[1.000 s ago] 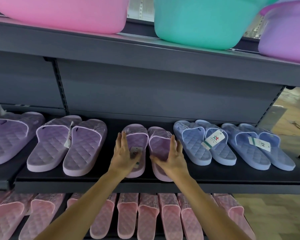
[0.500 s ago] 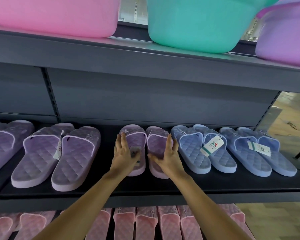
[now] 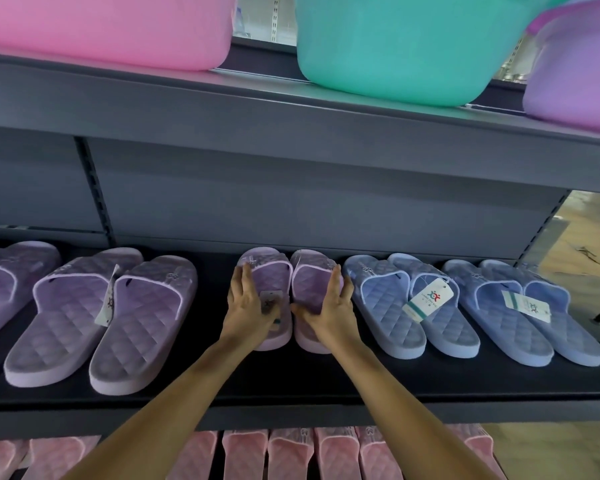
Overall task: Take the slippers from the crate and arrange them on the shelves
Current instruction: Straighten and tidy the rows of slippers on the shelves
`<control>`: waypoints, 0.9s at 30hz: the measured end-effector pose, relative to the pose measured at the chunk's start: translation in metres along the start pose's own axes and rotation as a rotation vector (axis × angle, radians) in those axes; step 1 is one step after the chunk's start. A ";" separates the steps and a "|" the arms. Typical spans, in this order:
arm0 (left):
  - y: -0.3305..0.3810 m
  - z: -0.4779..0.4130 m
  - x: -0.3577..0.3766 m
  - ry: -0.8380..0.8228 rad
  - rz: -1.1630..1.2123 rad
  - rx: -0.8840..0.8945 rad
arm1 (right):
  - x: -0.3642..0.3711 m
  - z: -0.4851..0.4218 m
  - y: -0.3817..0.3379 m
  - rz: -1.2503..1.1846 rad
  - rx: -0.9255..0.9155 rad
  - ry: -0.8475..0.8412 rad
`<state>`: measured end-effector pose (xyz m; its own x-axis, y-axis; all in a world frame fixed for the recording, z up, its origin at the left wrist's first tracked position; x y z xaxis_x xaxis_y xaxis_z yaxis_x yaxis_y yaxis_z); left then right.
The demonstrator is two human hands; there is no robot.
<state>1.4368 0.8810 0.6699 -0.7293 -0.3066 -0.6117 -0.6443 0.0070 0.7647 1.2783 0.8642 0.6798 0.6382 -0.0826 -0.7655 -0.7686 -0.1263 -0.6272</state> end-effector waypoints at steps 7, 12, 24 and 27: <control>0.000 0.000 -0.005 -0.058 0.030 0.008 | -0.009 0.005 0.002 -0.024 -0.029 -0.079; 0.010 0.009 -0.025 -0.085 -0.064 0.084 | -0.027 0.015 -0.004 0.054 -0.124 -0.054; 0.009 0.054 -0.101 0.060 -0.296 0.200 | -0.030 0.050 -0.055 0.213 -0.427 -0.071; -0.010 0.065 -0.127 0.092 -0.320 0.162 | -0.015 0.054 -0.070 0.224 -0.452 -0.112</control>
<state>1.5211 0.9820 0.7269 -0.4659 -0.4016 -0.7884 -0.8699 0.0452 0.4911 1.3203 0.9282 0.7278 0.4320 -0.0532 -0.9003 -0.7739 -0.5345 -0.3398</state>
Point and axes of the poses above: each hand's wrist, its own z-axis away from the middle knuckle, its own x-axis out of the palm, y = z × x, the point moved 7 cm from there along -z, towards the middle knuckle
